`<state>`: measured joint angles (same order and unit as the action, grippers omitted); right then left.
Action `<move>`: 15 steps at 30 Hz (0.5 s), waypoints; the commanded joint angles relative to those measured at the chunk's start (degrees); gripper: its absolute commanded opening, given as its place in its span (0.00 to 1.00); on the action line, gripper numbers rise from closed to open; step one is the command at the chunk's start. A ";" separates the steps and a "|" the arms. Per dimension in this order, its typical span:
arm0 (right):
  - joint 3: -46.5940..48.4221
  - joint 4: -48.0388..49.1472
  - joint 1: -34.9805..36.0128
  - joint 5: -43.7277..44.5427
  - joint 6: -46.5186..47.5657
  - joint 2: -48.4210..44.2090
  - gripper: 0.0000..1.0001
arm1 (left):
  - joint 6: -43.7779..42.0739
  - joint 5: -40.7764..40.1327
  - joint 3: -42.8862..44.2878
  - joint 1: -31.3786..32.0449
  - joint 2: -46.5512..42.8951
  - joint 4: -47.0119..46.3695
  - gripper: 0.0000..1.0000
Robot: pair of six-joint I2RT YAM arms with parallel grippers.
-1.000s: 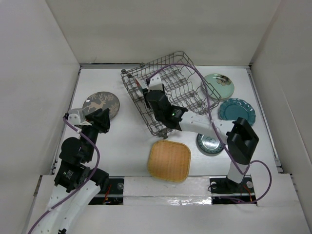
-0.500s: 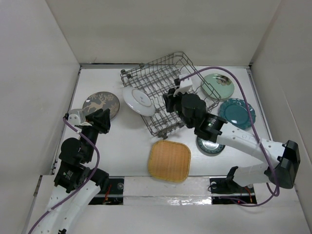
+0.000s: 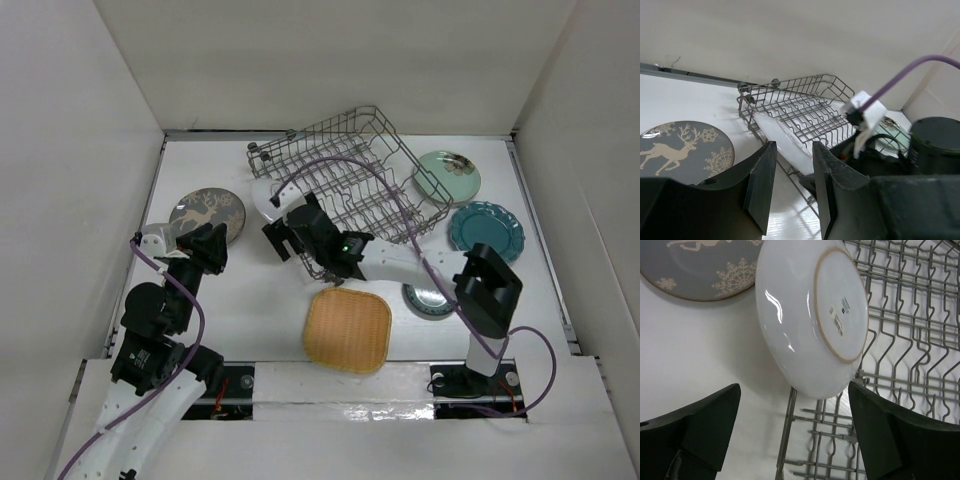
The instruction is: Load the plates into the dish rack
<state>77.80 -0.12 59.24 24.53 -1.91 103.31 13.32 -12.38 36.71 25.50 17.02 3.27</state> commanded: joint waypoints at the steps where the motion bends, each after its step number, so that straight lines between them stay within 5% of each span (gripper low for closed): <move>1: 9.97 0.30 0.17 0.86 6.56 3.29 0.94 | -0.05 0.52 -0.32 -0.18 -0.93 -2.13 0.31; 9: 21.41 -3.40 -1.05 4.65 7.72 16.39 0.94 | -0.05 0.34 -0.32 -0.18 -1.63 -2.04 0.31; 15: 23.89 -3.75 -3.17 1.39 2.98 18.07 0.77 | -0.14 0.34 -0.32 -0.18 -1.46 -2.21 0.31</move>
<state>98.19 -4.51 57.19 26.48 3.29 121.91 13.32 -12.40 36.71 25.50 15.92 3.27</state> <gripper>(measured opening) 0.781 0.316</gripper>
